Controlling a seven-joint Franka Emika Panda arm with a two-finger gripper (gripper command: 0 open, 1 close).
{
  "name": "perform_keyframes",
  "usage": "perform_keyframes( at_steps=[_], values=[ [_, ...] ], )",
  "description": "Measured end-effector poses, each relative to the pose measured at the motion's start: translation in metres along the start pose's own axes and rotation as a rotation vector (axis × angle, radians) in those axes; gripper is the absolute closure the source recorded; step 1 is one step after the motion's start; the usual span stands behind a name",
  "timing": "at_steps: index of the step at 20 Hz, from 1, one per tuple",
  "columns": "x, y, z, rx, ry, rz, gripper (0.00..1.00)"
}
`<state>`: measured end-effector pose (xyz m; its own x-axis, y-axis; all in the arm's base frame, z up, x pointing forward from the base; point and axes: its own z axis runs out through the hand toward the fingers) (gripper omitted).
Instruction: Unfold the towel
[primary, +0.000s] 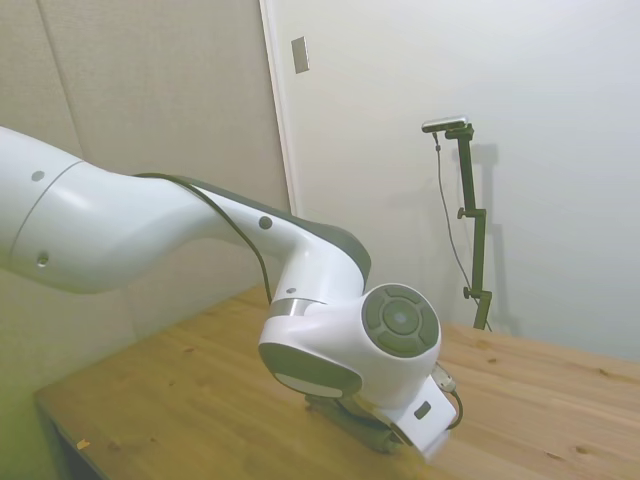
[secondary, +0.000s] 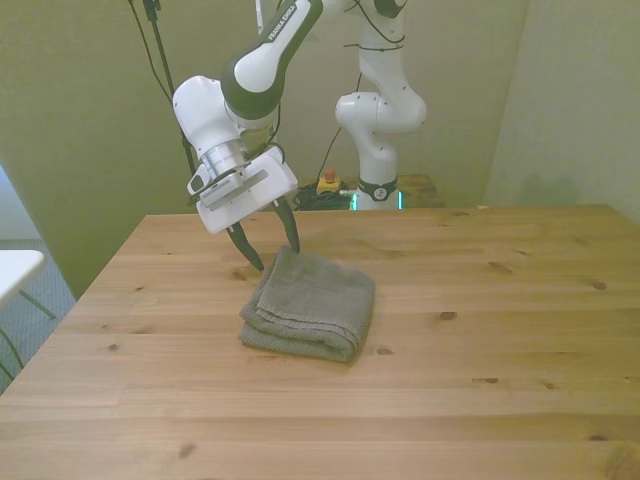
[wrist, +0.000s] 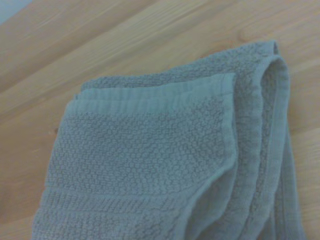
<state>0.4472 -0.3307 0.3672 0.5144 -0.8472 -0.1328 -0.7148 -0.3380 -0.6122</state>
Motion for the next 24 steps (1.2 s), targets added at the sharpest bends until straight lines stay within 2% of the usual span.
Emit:
perform_keyframes(
  at_steps=[7,8,13,24],
  values=[
    [0.001,-0.005,0.022,0.043,-0.028,-0.017,0.00],
    [0.000,-0.007,0.025,0.043,-0.034,-0.020,1.00],
    [-0.004,-0.013,0.031,0.045,-0.044,-0.040,1.00],
    [-0.013,-0.014,0.015,0.063,-0.031,-0.045,1.00]
  ],
)
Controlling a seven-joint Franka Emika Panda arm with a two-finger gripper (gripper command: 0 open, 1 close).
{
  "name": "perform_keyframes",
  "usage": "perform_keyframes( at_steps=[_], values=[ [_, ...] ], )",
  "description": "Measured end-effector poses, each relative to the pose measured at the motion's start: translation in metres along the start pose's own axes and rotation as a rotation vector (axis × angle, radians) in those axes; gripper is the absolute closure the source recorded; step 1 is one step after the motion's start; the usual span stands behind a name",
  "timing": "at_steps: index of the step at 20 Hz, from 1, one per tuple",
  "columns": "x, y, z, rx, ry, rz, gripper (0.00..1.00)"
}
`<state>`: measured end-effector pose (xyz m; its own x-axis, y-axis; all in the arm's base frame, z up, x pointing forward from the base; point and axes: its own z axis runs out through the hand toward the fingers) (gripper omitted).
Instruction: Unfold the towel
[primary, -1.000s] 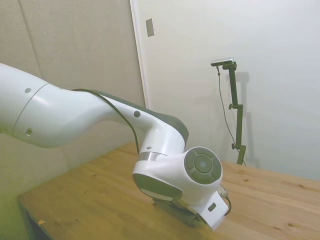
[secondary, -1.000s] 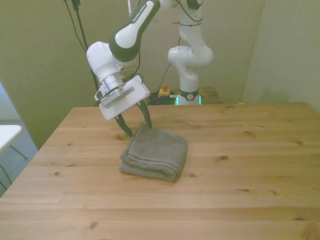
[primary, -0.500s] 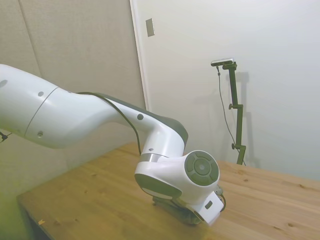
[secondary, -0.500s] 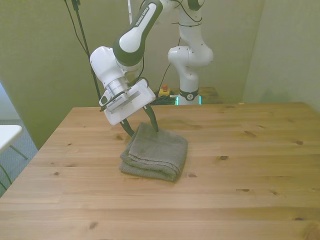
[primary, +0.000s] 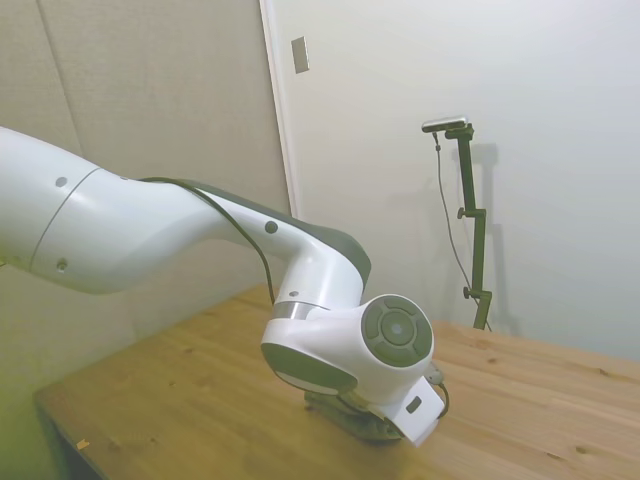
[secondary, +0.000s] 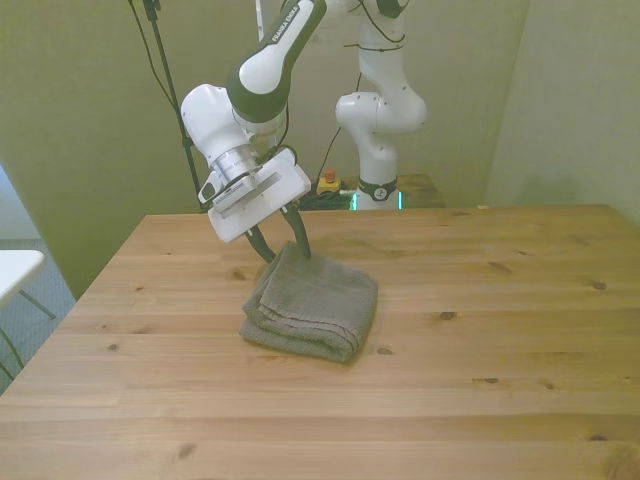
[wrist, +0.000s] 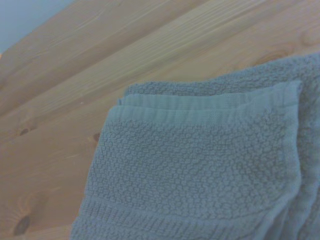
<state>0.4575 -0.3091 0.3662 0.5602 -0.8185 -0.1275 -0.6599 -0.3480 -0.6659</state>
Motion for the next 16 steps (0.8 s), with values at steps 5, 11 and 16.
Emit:
perform_keyframes(
  at_steps=[5,11,16],
  values=[
    [-0.002,0.002,-0.002,-0.001,0.001,0.002,1.00],
    [0.000,0.008,-0.006,-0.035,0.021,-0.009,1.00],
    [0.001,0.012,-0.008,-0.035,0.024,-0.001,1.00]
  ],
)
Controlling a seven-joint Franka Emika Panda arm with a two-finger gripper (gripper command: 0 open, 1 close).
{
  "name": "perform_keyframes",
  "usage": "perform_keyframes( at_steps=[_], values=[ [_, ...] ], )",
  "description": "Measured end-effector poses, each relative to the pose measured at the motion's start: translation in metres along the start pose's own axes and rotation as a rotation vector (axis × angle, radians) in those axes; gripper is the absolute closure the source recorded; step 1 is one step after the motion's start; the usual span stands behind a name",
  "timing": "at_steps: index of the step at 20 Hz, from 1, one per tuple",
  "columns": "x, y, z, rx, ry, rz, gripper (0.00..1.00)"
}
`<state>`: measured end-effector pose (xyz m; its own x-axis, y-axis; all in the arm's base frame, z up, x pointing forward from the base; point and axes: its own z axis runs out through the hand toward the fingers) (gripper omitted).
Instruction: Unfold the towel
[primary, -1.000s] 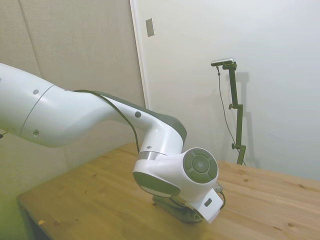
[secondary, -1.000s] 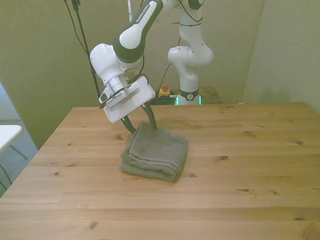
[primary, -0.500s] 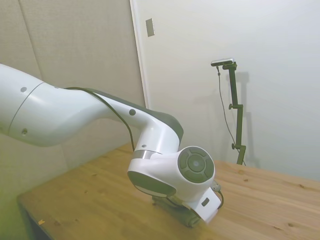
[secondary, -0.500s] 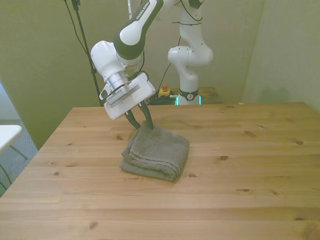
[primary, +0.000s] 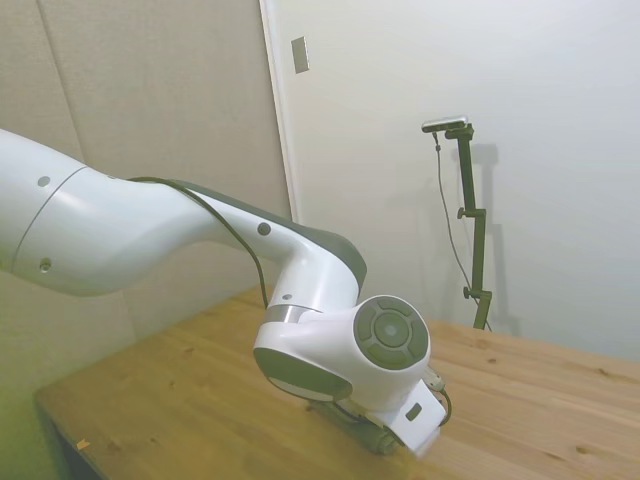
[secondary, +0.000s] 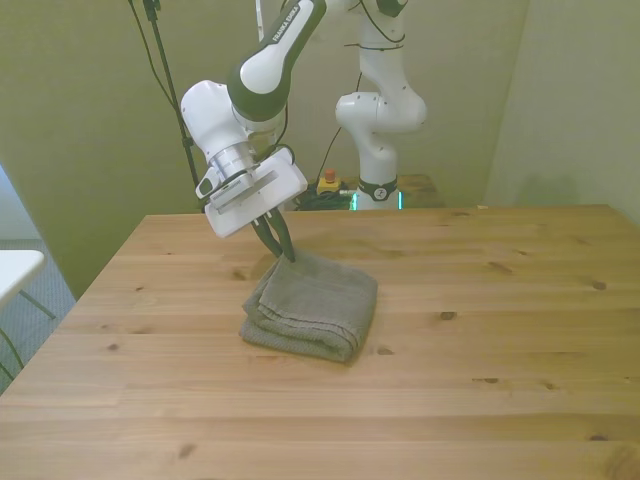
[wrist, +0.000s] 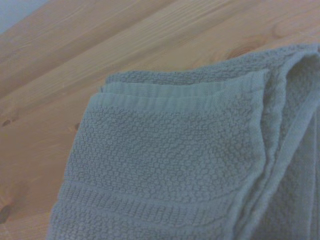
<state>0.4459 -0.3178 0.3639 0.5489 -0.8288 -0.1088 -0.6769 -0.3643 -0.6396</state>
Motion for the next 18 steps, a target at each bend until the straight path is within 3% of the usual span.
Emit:
perform_keyframes(
  at_steps=[7,11,18],
  values=[
    [-0.006,-0.017,-0.012,-0.014,0.012,-0.044,1.00],
    [-0.027,-0.068,-0.007,-0.076,0.058,-0.103,1.00],
    [-0.088,-0.158,0.035,-0.175,0.142,-0.234,1.00]
  ],
)
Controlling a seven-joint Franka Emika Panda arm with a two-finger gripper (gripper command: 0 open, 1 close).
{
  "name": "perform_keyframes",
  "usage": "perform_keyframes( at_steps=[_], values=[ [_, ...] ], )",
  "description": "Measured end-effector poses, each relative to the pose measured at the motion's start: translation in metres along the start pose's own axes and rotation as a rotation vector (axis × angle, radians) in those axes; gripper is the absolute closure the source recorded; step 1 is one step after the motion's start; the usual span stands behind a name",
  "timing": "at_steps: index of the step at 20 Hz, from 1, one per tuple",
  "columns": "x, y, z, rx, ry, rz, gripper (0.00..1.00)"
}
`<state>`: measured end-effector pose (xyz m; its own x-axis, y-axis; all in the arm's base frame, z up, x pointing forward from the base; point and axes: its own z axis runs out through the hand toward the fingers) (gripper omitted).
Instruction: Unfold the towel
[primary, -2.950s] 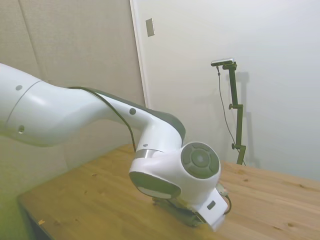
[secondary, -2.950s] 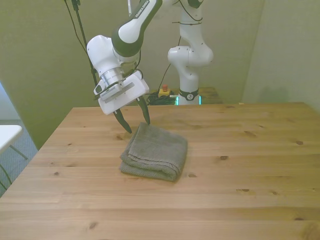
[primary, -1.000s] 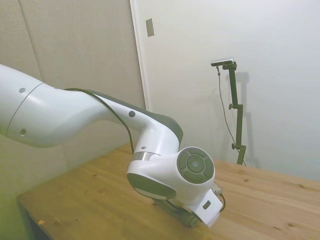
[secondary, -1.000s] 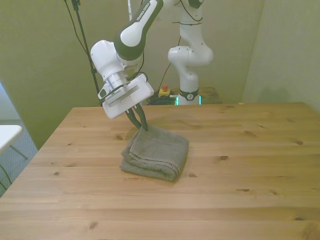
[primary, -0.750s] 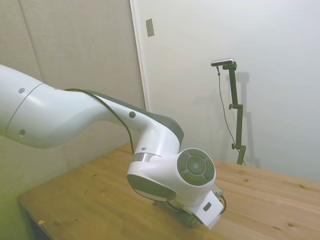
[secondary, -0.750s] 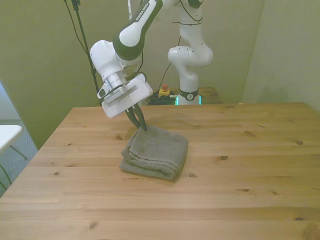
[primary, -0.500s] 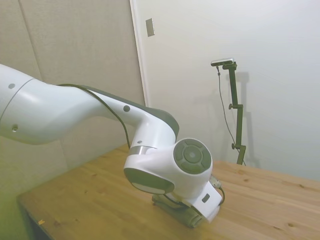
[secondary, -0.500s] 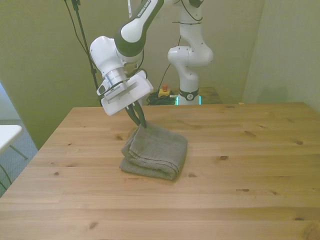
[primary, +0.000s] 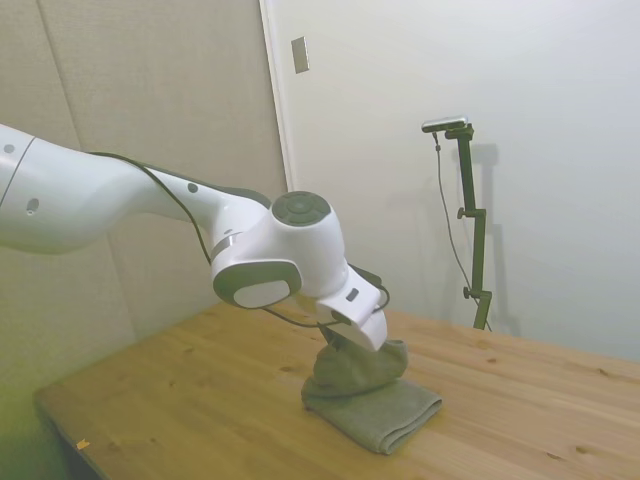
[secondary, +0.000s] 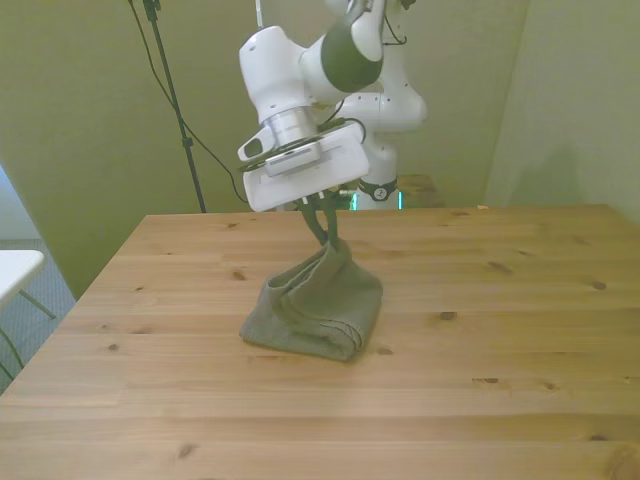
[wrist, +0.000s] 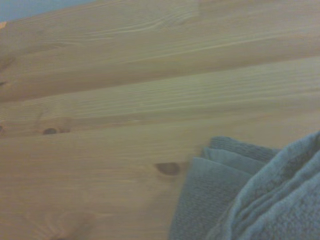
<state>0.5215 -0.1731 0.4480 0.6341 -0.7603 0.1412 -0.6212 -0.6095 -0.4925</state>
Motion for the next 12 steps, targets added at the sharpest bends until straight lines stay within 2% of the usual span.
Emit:
perform_keyframes(
  at_steps=[4,8,12],
  values=[
    [-0.033,-0.044,0.014,-0.052,0.029,-0.072,1.00],
    [-0.069,-0.069,0.026,-0.105,0.075,-0.133,1.00],
    [-0.104,-0.090,0.030,-0.116,0.113,-0.171,1.00]
  ],
)
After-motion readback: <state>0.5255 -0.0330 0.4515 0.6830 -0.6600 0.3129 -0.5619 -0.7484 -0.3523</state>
